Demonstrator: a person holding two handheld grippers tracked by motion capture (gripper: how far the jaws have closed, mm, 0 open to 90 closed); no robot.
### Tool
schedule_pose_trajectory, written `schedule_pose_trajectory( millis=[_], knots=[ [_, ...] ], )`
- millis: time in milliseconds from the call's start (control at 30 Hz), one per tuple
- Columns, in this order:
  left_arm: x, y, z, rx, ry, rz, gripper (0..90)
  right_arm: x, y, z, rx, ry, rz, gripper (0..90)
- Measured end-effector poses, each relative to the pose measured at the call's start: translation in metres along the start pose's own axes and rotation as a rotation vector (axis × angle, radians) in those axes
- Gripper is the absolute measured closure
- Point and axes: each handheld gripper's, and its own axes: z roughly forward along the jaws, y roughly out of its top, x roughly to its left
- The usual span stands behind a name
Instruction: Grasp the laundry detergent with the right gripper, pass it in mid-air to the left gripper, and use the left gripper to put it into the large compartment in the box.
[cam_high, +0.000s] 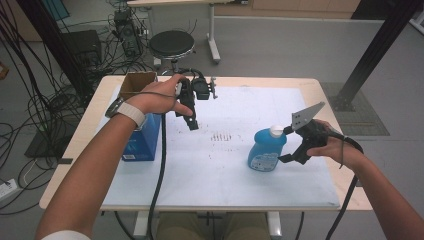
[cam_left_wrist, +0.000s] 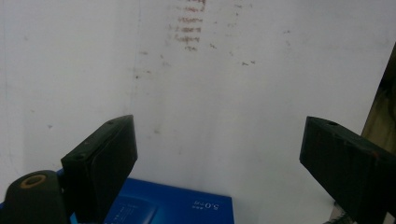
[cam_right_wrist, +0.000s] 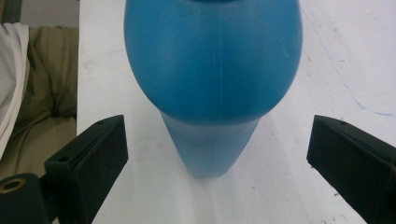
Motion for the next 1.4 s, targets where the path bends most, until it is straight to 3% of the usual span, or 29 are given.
schedule_pose_trajectory(
  millis=[1400],
  knots=[
    [0.0007, -0.0029, -0.0003, -0.009, 0.004, -0.007, 11.5, 0.0001, -0.0002, 0.0007, -0.003, -0.002, 0.004, 5.1]
  ],
)
